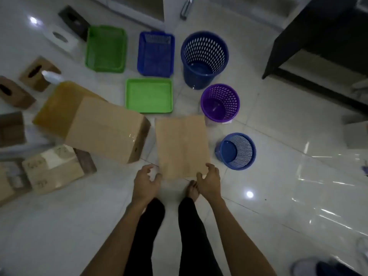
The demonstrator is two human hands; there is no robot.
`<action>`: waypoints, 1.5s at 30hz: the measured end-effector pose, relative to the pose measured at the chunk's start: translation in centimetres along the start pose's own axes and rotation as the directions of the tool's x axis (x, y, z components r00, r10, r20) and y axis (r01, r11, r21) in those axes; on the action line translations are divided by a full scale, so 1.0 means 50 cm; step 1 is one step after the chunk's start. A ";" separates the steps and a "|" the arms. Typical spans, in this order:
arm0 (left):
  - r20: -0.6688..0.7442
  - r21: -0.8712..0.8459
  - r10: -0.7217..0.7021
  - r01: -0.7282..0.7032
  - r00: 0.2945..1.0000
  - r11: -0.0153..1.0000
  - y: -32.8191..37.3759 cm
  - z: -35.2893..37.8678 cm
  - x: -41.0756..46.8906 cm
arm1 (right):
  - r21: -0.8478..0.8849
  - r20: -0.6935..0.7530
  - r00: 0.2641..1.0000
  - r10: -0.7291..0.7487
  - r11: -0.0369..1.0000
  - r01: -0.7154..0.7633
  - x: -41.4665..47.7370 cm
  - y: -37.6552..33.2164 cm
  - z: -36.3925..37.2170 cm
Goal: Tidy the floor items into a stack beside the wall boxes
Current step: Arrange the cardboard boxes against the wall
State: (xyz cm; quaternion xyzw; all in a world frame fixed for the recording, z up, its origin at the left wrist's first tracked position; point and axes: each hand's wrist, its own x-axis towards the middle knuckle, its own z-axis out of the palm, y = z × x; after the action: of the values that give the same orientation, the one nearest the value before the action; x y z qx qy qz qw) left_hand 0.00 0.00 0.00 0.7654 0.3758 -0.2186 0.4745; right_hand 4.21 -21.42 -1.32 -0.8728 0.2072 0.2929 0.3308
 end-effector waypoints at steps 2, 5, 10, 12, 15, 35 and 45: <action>-0.034 0.024 -0.051 0.052 0.998 0.998 -0.035 0.081 0.058 | -0.031 0.010 1.000 0.021 0.999 -0.021 0.086 0.050 0.027; -0.076 0.051 -0.137 0.141 0.988 0.989 -0.107 0.192 0.159 | -0.126 0.007 0.998 0.062 0.990 -0.061 0.221 0.132 0.091; -0.221 0.066 -0.103 0.120 0.970 0.991 -0.206 0.335 0.346 | -0.213 -0.084 0.996 0.024 0.976 -0.042 0.425 0.229 0.217; -0.281 0.109 -0.105 0.141 0.954 0.984 -0.237 0.374 0.404 | -0.195 -0.110 0.992 0.058 0.978 -0.078 0.486 0.261 0.264; -0.326 0.089 -0.115 0.152 0.938 0.984 -0.277 0.417 0.459 | -0.159 -0.151 0.987 0.052 0.984 -0.076 0.537 0.295 0.318; -0.423 0.000 -0.061 0.068 0.904 0.998 0.006 0.050 -0.099 | -0.148 -0.282 0.955 -0.094 0.988 0.054 -0.042 0.005 -0.055; -0.684 -0.159 -0.075 -0.048 0.726 0.986 0.036 -0.317 -0.329 | -0.144 -0.210 0.888 -0.409 0.911 0.386 -0.355 -0.330 -0.063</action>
State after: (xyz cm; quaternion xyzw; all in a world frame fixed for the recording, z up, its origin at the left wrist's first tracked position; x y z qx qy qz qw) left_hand -9.16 7.57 19.58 0.7468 0.5472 0.1091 0.3619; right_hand 1.36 -9.14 19.64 -0.9403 0.0471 0.1229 0.3137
